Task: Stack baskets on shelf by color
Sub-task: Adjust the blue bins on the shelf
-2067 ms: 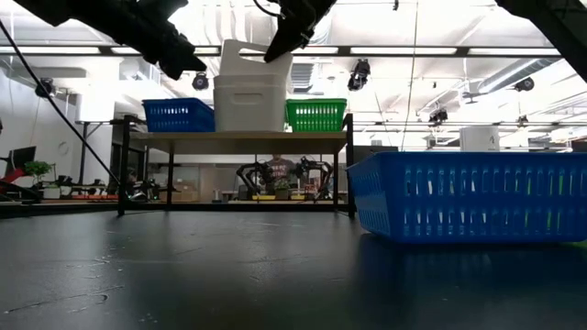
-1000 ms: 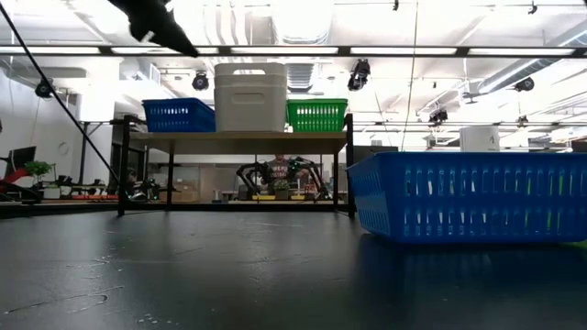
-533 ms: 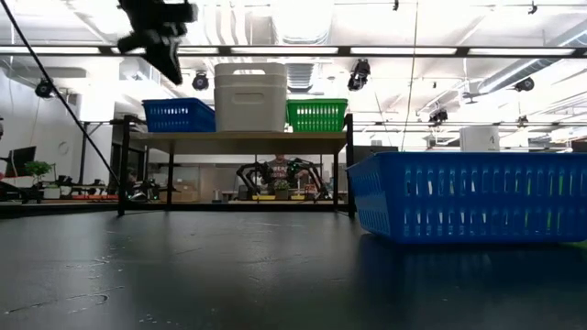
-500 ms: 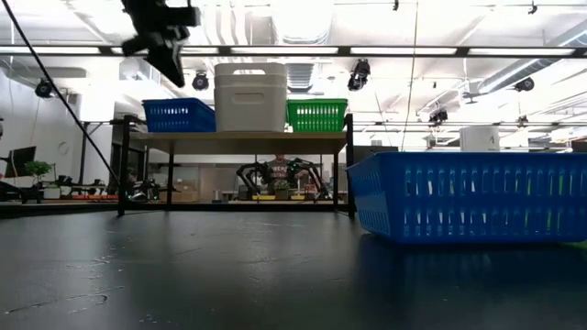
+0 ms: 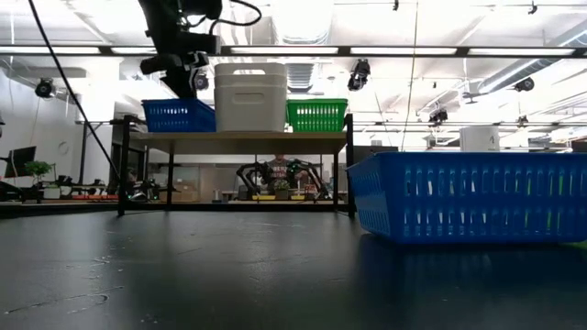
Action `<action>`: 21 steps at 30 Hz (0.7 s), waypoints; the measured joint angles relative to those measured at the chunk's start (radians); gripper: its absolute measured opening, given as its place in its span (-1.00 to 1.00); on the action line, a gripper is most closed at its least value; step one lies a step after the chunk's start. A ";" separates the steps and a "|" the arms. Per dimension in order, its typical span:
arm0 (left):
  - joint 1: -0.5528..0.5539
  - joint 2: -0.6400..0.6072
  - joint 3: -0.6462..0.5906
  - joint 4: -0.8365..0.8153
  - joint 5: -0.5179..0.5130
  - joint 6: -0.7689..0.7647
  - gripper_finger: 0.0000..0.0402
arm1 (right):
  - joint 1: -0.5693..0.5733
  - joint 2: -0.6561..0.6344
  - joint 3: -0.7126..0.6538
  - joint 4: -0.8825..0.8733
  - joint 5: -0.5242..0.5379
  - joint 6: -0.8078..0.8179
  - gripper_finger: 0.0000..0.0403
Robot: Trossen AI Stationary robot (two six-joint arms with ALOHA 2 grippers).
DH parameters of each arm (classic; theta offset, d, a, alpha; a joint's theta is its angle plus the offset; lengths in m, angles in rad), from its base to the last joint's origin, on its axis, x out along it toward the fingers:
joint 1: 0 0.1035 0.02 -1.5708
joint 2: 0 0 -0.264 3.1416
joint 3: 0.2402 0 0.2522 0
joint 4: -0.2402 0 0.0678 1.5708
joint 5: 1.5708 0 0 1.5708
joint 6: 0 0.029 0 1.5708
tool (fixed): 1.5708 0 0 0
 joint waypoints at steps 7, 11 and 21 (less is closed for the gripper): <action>-0.001 0.004 0.001 0.003 0.016 -0.027 -1.00 | 0.000 -0.003 -0.020 0.021 0.000 0.000 -0.37; -0.001 -0.002 0.012 0.013 0.017 -0.056 -1.00 | 0.000 -0.002 -0.022 0.022 0.000 -0.002 -0.37; 0.001 -0.046 0.118 -0.193 -0.251 -0.055 -1.00 | 0.000 -0.001 -0.022 0.022 0.024 -0.001 -0.37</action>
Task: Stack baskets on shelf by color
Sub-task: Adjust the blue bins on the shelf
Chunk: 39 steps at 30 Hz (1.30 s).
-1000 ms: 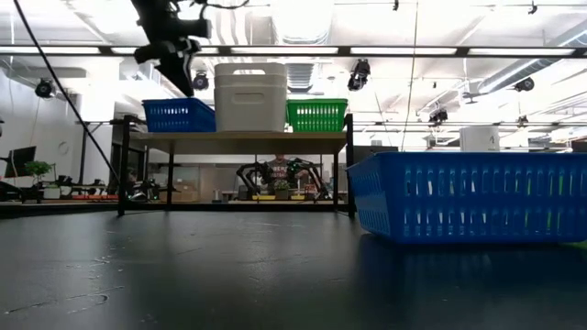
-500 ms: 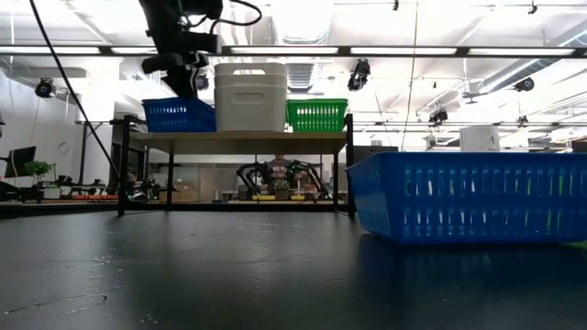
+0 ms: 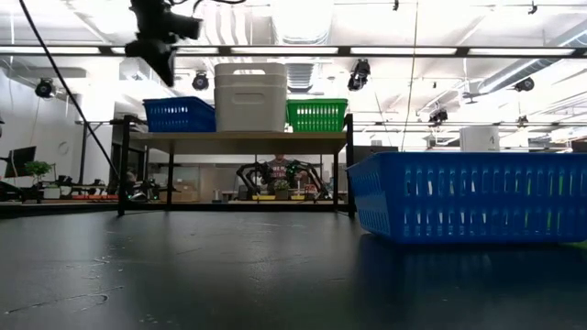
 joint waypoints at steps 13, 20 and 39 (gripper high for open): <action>0.077 -0.055 -0.036 -0.200 0.035 -0.130 -1.00 | 0.004 0.001 -0.033 -0.002 0.000 -0.001 -0.37; 0.077 -0.021 -0.084 -0.196 0.077 -0.129 -1.00 | 0.028 0.001 -0.035 -0.001 0.000 -0.003 -0.37; 0.076 -0.005 -0.078 -0.162 0.198 -0.156 -1.00 | 0.048 0.001 -0.035 -0.001 0.001 -0.001 -0.37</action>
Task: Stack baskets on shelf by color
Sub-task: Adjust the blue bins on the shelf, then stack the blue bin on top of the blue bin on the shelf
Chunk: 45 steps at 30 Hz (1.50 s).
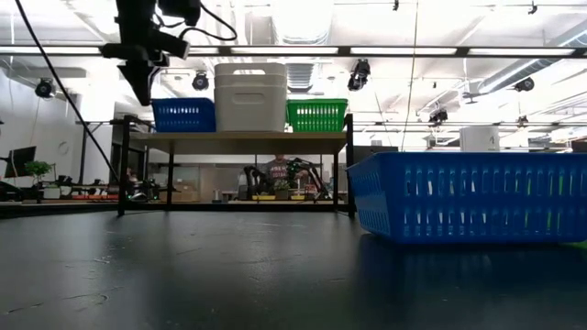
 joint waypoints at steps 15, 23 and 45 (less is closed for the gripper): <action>-0.047 -0.045 0.010 -0.034 0.020 -0.163 -1.00 | 0.034 -0.011 -0.054 0.020 0.006 0.028 -0.37; -0.343 -0.136 0.007 -0.019 0.014 -0.461 -1.00 | 0.148 -0.090 -0.251 0.183 0.088 0.070 -0.37; -0.999 0.262 0.007 0.711 -0.155 -0.626 -1.00 | 0.258 -0.261 -0.834 0.915 0.132 0.044 -0.37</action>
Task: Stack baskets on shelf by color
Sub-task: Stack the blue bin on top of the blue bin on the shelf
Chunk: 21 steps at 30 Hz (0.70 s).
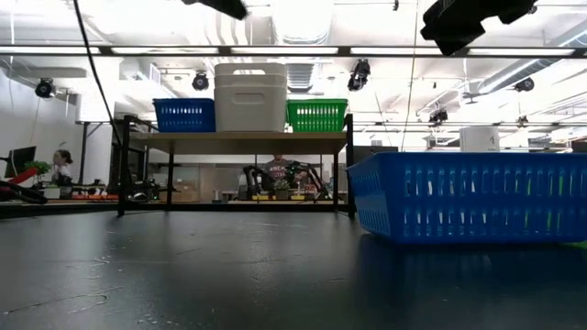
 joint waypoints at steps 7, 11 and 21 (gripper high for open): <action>-0.017 0.122 0.021 0.133 0.001 0.002 -1.00 | 0.035 0.010 -0.080 0.154 -0.001 0.034 -0.37; -0.029 0.165 0.015 0.210 0.001 0.002 -1.00 | 0.054 0.040 -0.101 0.177 0.000 0.076 -0.37; -0.078 0.217 -0.002 0.325 -0.058 0.002 -1.00 | 0.083 0.128 -0.055 0.108 -0.004 0.122 -0.37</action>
